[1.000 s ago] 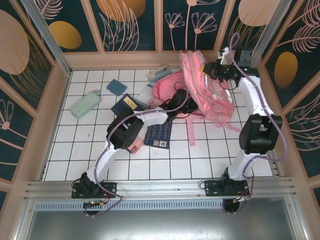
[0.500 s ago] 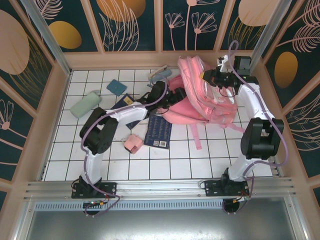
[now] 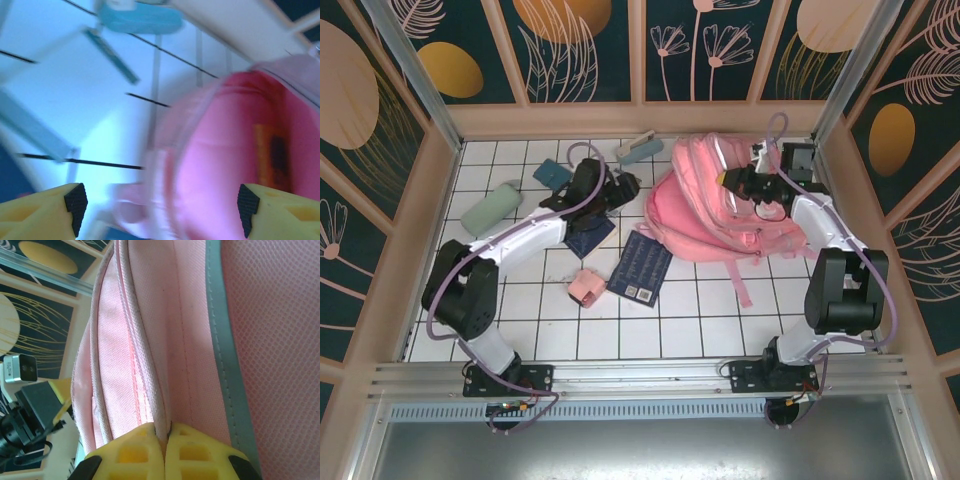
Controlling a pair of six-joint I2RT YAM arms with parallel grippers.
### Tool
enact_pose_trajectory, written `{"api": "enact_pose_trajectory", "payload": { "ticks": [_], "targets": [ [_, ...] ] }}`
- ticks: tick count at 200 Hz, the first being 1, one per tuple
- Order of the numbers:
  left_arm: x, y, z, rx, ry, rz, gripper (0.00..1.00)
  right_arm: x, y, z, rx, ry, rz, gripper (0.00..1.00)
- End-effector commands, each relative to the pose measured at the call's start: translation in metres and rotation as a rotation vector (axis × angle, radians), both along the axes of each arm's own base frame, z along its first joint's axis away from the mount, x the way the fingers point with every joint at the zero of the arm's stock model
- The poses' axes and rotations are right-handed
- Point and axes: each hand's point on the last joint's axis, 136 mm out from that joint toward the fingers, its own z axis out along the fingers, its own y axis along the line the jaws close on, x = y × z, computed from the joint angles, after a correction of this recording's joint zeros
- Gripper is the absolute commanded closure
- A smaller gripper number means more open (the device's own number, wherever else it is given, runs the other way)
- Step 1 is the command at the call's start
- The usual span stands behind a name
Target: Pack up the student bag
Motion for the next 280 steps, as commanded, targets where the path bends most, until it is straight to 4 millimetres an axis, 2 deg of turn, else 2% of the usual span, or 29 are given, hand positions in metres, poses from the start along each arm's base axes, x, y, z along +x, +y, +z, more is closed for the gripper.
{"api": "enact_pose_trajectory", "payload": {
  "ticks": [1,31,52,63,69,81,105,135,163,190,214,249,280],
  "targets": [
    [-0.011,0.045,-0.021,0.101,0.058,0.075,0.21,-0.001,0.002,0.003,-0.058,-0.065,-0.017,0.89],
    [-0.019,0.078,-0.037,0.13,0.1,0.13,0.23,0.003,0.011,0.008,-0.111,-0.087,-0.029,0.86],
    [-0.025,0.095,-0.046,0.147,0.126,0.156,0.25,0.006,0.024,0.016,-0.172,-0.11,-0.039,0.67],
    [-0.026,0.102,-0.046,0.149,0.127,0.172,0.27,0.006,0.037,0.02,-0.209,-0.13,-0.035,0.62],
    [-0.033,0.108,-0.057,0.16,0.153,0.18,0.28,0.006,0.045,0.021,-0.227,-0.138,-0.035,0.59],
    [-0.038,0.116,-0.064,0.165,0.171,0.194,0.29,0.005,0.058,0.021,-0.246,-0.147,-0.042,0.57],
    [-0.048,0.13,-0.081,0.172,0.216,0.229,0.32,0.0,0.102,0.015,-0.253,-0.166,0.004,0.56],
    [-0.06,0.14,-0.104,0.157,0.27,0.243,0.35,-0.008,0.167,-0.018,-0.274,-0.141,0.121,0.56],
    [-0.067,0.139,-0.119,0.091,0.28,0.232,0.36,-0.009,0.219,-0.053,-0.331,-0.129,0.196,0.55],
    [-0.069,0.135,-0.122,0.028,0.264,0.218,0.36,-0.005,0.255,-0.084,-0.386,-0.119,0.227,0.52],
    [-0.071,0.132,-0.125,-0.013,0.252,0.211,0.36,0.003,0.272,-0.111,-0.42,-0.096,0.23,0.5],
    [-0.071,0.128,-0.13,-0.047,0.251,0.2,0.36,0.014,0.285,-0.141,-0.453,-0.061,0.252,0.5],
    [-0.071,0.124,-0.136,-0.057,0.26,0.189,0.36,0.005,0.29,-0.168,-0.477,-0.011,0.301,0.52]
  ]
}}
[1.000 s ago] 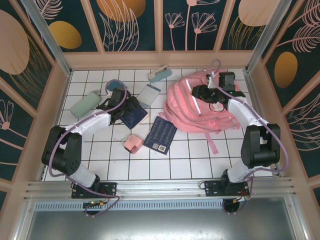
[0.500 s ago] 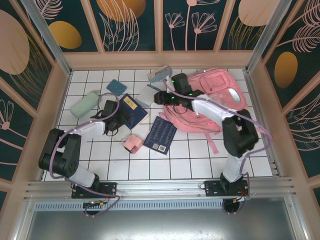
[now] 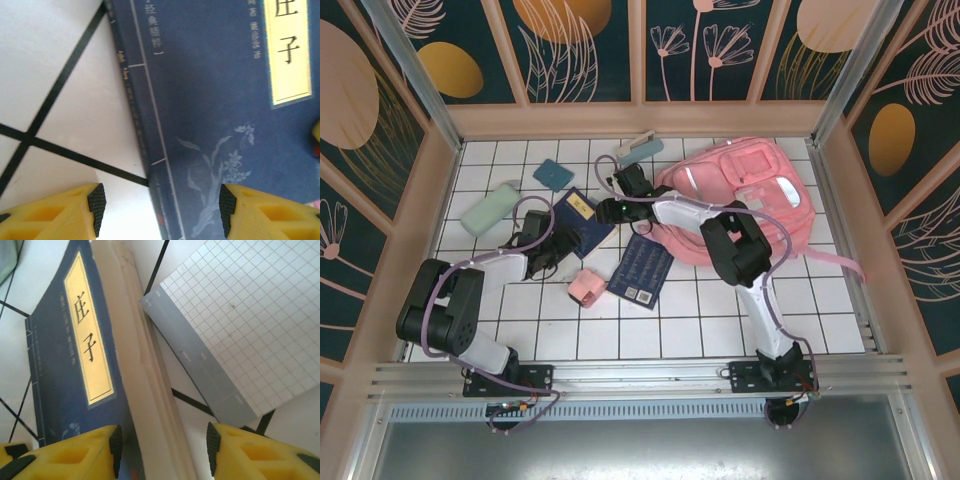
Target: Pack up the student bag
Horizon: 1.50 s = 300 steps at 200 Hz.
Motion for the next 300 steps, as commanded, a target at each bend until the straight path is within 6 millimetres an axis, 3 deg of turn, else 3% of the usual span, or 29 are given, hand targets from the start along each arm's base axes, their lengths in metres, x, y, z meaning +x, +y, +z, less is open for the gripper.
{"api": "enact_pose_trajectory", "payload": {
  "ticks": [1,53,100,143,161,176,216,250,273,300],
  "targets": [
    [0.002,-0.006,-0.004,-0.04,-0.009,-0.008,0.36,-0.005,0.002,-0.015,-0.039,0.03,0.024,0.53],
    [0.004,-0.014,-0.011,-0.105,-0.013,-0.009,0.41,-0.047,0.013,-0.038,-0.013,0.15,0.097,0.75],
    [0.017,-0.031,0.009,-0.233,-0.124,-0.047,0.5,-0.069,0.027,-0.031,0.084,0.238,0.132,0.76],
    [0.021,-0.045,0.059,-0.387,-0.309,-0.119,0.5,-0.071,0.028,-0.03,0.096,0.257,0.136,0.76],
    [0.02,-0.04,0.056,-0.35,-0.288,-0.109,0.54,-0.07,0.028,-0.028,0.1,0.253,0.133,0.76],
    [0.02,-0.033,0.049,-0.289,-0.265,-0.091,0.69,-0.067,0.028,-0.022,0.104,0.236,0.129,0.76],
    [0.017,-0.022,0.05,-0.193,-0.247,-0.086,0.98,-0.049,0.022,0.015,0.121,0.157,0.1,0.73],
    [0.022,-0.022,0.072,-0.178,-0.292,-0.104,1.0,-0.032,0.01,0.069,0.109,0.033,0.055,0.6],
    [0.025,-0.029,0.095,-0.206,-0.339,-0.135,1.0,-0.017,-0.018,0.098,0.056,-0.058,-0.025,0.56],
    [0.028,-0.037,0.12,-0.244,-0.385,-0.174,1.0,-0.001,-0.071,0.117,-0.072,-0.151,-0.151,0.54]
  ]
}}
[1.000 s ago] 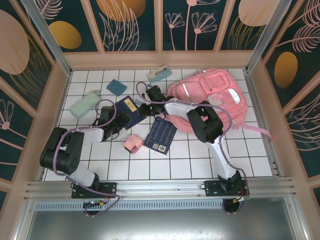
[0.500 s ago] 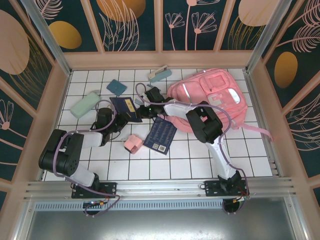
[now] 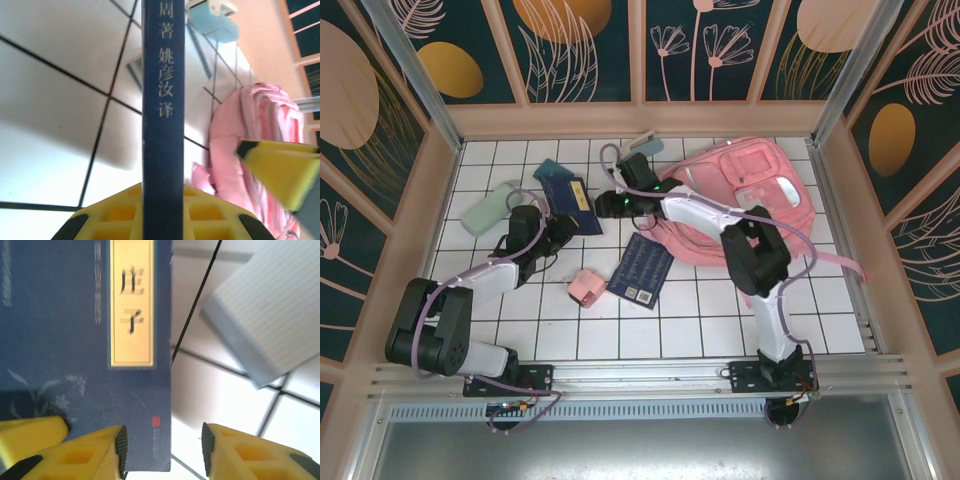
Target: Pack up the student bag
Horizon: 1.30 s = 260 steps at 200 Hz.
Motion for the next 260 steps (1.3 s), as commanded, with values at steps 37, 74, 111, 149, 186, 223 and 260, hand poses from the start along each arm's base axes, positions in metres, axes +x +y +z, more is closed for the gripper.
{"api": "enact_pose_trajectory", "payload": {
  "ticks": [37,74,111,149,186,223,260],
  "targets": [
    [0.014,-0.016,0.067,-0.062,-0.156,-0.075,1.0,0.029,-0.132,0.035,-0.328,-0.196,-0.272,0.49],
    [0.016,-0.02,0.082,-0.083,-0.186,-0.092,1.0,0.023,-0.171,0.011,-0.424,-0.17,-0.294,0.48],
    [0.015,-0.022,0.082,-0.095,-0.181,-0.101,1.0,0.016,-0.182,-0.022,-0.507,-0.132,-0.274,0.46],
    [0.012,-0.023,0.085,-0.098,-0.186,-0.107,1.0,0.014,-0.195,-0.042,-0.581,-0.121,-0.294,0.46],
    [0.008,-0.025,0.089,-0.125,-0.194,-0.119,1.0,0.014,-0.218,-0.062,-0.632,-0.088,-0.322,0.49],
    [0.006,-0.029,0.094,-0.147,-0.205,-0.126,1.0,0.017,-0.216,-0.056,-0.624,-0.111,-0.314,0.87],
    [0.008,-0.048,0.098,-0.174,-0.211,-0.15,1.0,0.029,-0.215,-0.008,-0.591,-0.199,-0.345,1.0]
  ]
}}
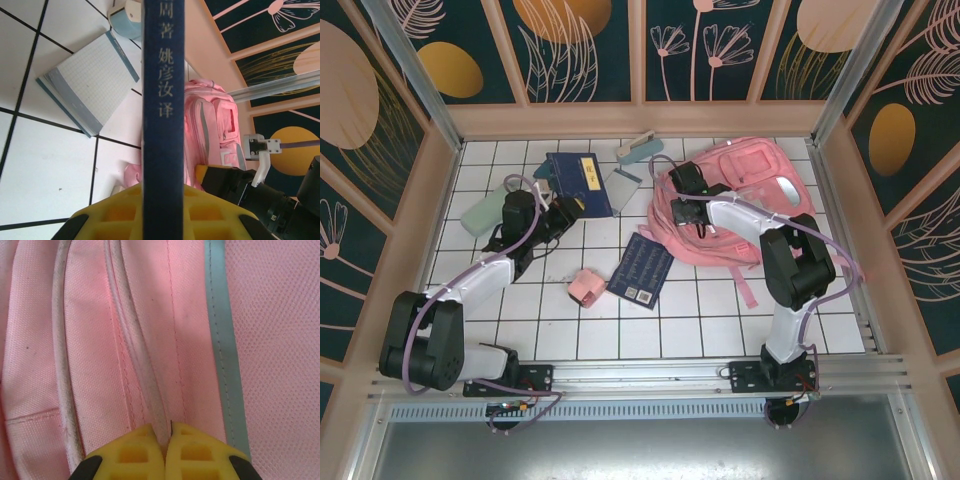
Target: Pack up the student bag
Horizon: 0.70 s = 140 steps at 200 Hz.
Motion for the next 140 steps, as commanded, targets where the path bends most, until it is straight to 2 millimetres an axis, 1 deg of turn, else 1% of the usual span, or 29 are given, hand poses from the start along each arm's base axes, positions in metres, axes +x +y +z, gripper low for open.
{"api": "enact_pose_trajectory", "payload": {
  "ticks": [1,15,45,69,89,104,111,114,116,121,125,126,129,140],
  "targets": [
    [0.004,-0.02,0.033,-0.056,-0.104,-0.038,1.0,0.014,-0.006,0.047,-0.001,-0.102,-0.02,1.0],
    [0.008,-0.03,0.031,-0.078,-0.086,-0.02,1.0,0.019,-0.007,0.071,0.029,-0.137,-0.032,1.0],
    [0.017,-0.065,0.034,-0.116,-0.08,-0.061,1.0,0.032,-0.017,0.121,0.143,-0.182,-0.064,1.0],
    [0.023,-0.092,0.038,-0.151,-0.083,-0.082,1.0,0.037,-0.025,0.159,0.221,-0.229,-0.072,1.0],
    [0.027,-0.115,0.035,-0.171,-0.069,-0.095,1.0,0.039,-0.033,0.189,0.308,-0.26,-0.083,1.0],
    [0.028,-0.135,0.031,-0.205,-0.055,-0.11,1.0,0.041,-0.04,0.208,0.375,-0.281,-0.094,1.0],
    [0.029,-0.146,0.03,-0.219,-0.049,-0.124,1.0,0.04,-0.04,0.216,0.42,-0.281,-0.08,1.0],
    [0.028,-0.15,0.034,-0.229,-0.056,-0.132,1.0,0.04,-0.04,0.219,0.434,-0.282,-0.078,1.0],
    [0.029,-0.155,0.027,-0.226,-0.044,-0.138,1.0,0.04,-0.041,0.221,0.443,-0.285,-0.079,1.0],
    [0.03,-0.163,0.024,-0.231,-0.04,-0.148,1.0,0.04,-0.041,0.226,0.464,-0.287,-0.076,1.0],
    [0.028,-0.168,0.018,-0.227,-0.028,-0.155,1.0,0.04,-0.042,0.229,0.479,-0.288,-0.076,1.0],
    [0.03,-0.171,0.023,-0.233,-0.037,-0.158,1.0,0.04,-0.043,0.229,0.483,-0.287,-0.077,1.0],
    [0.032,-0.176,0.026,-0.241,-0.042,-0.164,1.0,0.04,-0.043,0.232,0.493,-0.29,-0.076,1.0],
    [0.033,-0.193,0.026,-0.249,-0.042,-0.183,1.0,0.039,-0.046,0.238,0.532,-0.288,-0.078,1.0]
  ]
}}
